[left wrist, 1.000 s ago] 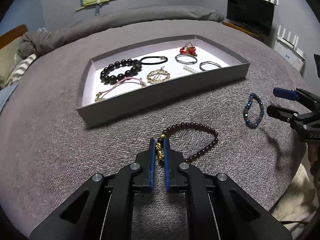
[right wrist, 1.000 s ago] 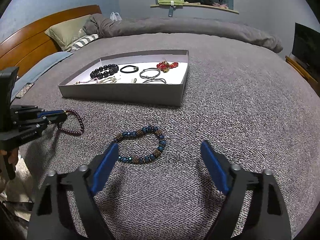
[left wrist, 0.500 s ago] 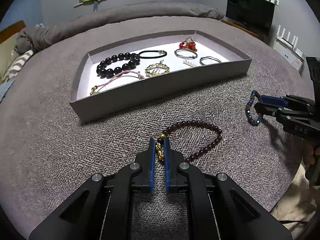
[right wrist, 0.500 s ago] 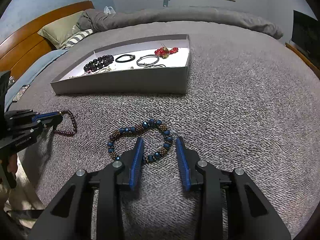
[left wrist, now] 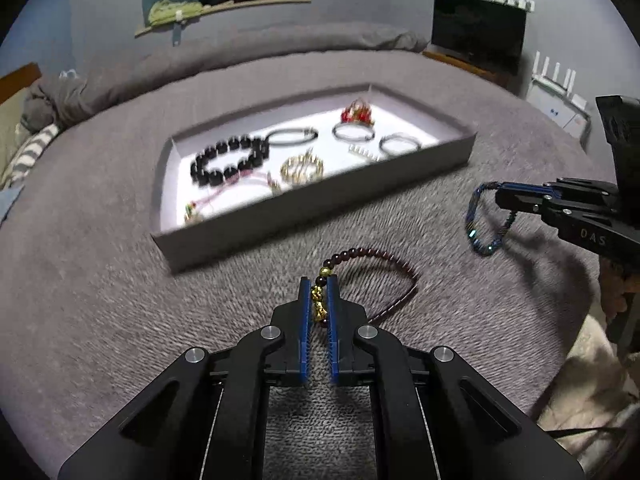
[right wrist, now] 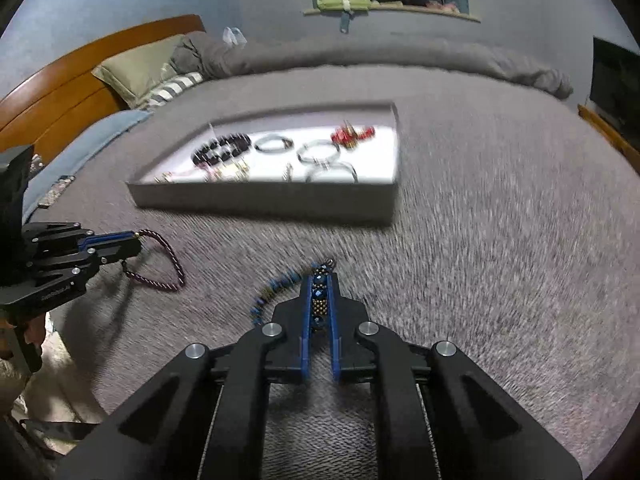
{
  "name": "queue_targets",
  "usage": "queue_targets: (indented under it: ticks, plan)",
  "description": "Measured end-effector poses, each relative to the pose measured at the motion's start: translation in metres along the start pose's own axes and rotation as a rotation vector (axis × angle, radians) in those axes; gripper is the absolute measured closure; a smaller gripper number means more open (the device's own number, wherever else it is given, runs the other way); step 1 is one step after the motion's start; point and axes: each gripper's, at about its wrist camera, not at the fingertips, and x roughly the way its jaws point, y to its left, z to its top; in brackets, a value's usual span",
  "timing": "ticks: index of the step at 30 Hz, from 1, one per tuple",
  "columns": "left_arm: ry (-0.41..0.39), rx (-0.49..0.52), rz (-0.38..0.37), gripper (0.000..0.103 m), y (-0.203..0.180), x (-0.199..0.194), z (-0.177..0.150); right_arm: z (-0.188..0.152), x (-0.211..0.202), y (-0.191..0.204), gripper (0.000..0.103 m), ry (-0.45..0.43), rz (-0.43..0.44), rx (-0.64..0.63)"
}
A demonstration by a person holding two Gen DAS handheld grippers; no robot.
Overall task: Organize jewelry
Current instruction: 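Carry both bead bracelets with both tools into the tray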
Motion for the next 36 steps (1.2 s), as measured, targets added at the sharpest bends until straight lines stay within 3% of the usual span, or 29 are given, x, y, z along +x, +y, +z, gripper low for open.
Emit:
queue_targets:
  ticks: [11,16,23,29,36]
  plan:
    - [-0.141,0.02,-0.007,0.096,0.006,-0.046,0.044,0.051,-0.034,0.013,0.096,-0.131,-0.025,-0.092]
    - [-0.167,0.019,-0.025,0.096,0.011,-0.045,0.069,0.074,-0.033,0.012,0.096,-0.177,-0.032,-0.086]
    - [-0.116,-0.014,-0.114,0.096,0.01,0.001,0.099,0.092,-0.015,0.008,0.096,-0.171,-0.028,-0.054]
    - [-0.046,-0.07,-0.204,0.096,0.002,0.041,0.103,0.102,0.008,0.003,0.096,-0.146,-0.016,-0.032]
    - [0.032,-0.096,-0.184,0.095,0.007,0.068,0.097,0.101,0.027,0.002,0.096,-0.107,-0.019,-0.022]
